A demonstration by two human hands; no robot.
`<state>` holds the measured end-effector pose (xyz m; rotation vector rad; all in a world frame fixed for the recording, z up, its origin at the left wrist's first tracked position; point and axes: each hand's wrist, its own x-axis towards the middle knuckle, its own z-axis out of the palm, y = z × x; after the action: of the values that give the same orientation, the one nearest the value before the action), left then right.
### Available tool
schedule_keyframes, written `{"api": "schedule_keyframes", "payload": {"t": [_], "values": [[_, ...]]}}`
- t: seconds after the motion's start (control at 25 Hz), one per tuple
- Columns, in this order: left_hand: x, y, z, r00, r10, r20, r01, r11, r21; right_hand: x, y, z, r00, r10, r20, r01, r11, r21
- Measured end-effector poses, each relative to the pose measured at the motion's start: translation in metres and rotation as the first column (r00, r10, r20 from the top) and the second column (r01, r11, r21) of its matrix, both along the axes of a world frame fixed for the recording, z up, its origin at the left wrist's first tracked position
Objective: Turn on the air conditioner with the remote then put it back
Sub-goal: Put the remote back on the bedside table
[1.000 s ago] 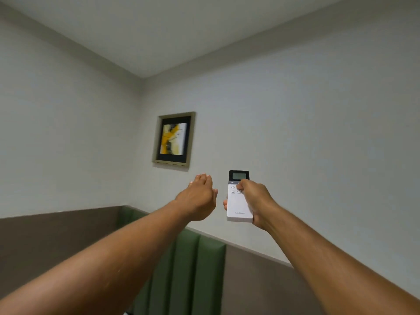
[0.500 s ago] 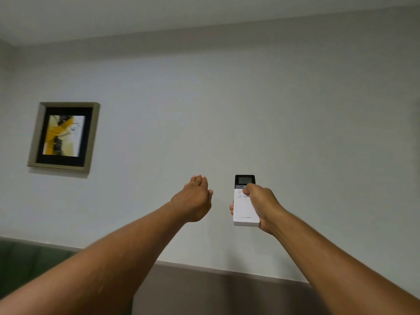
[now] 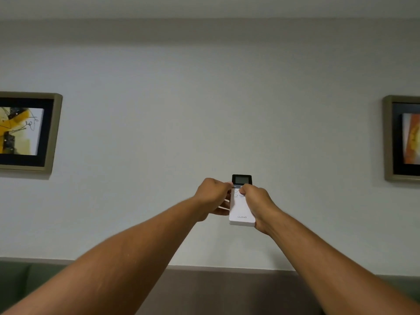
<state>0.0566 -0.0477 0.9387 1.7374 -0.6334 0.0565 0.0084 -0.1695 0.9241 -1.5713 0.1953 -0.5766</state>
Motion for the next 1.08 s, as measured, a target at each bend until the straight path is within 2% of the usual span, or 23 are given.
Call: {"api": "schedule_keyframes", "payload": {"t": [0.2, 0.36, 0.44, 0.6, 0.8, 0.92, 1.0, 1.08], "values": [[0.002, -0.015, -0.03, 0.984, -0.036, -0.176, 0.024, 0.997, -0.068, 0.008, -0.015, -0.033, 0.997, 0.006, -0.081, -0.008, 1.0, -0.023], [0.022, -0.027, -0.118, 0.936, 0.009, -0.353, -0.032, 0.998, -0.059, 0.028, -0.029, -0.112, 0.964, -0.128, -0.235, 0.093, 0.984, -0.153], [0.032, -0.035, -0.178, 0.89, 0.005, -0.456, -0.035, 0.998, -0.058, 0.033, -0.034, -0.168, 0.936, -0.183, -0.301, 0.14, 0.977, -0.16], [0.046, -0.049, -0.322, 0.762, 0.044, -0.646, -0.081, 0.996, -0.029, 0.039, -0.042, -0.303, 0.867, -0.213, -0.45, 0.205, 0.976, -0.068], [0.044, -0.044, -0.533, 0.521, 0.209, -0.827, -0.159, 0.976, 0.147, 0.041, -0.03, -0.515, 0.685, -0.167, -0.709, 0.199, 0.979, -0.039], [0.03, -0.029, -0.661, 0.386, 0.284, -0.878, -0.188, 0.956, 0.226, 0.03, -0.013, -0.647, 0.618, -0.118, -0.777, 0.208, 0.978, 0.017], [0.016, -0.017, -0.744, 0.291, 0.355, -0.888, -0.208, 0.93, 0.303, 0.02, 0.001, -0.734, 0.555, -0.03, -0.831, 0.154, 0.986, 0.067], [0.002, -0.007, -0.815, 0.228, 0.429, -0.874, -0.221, 0.897, 0.383, 0.009, 0.014, -0.81, 0.487, -0.002, -0.873, 0.101, 0.993, 0.054]]}}
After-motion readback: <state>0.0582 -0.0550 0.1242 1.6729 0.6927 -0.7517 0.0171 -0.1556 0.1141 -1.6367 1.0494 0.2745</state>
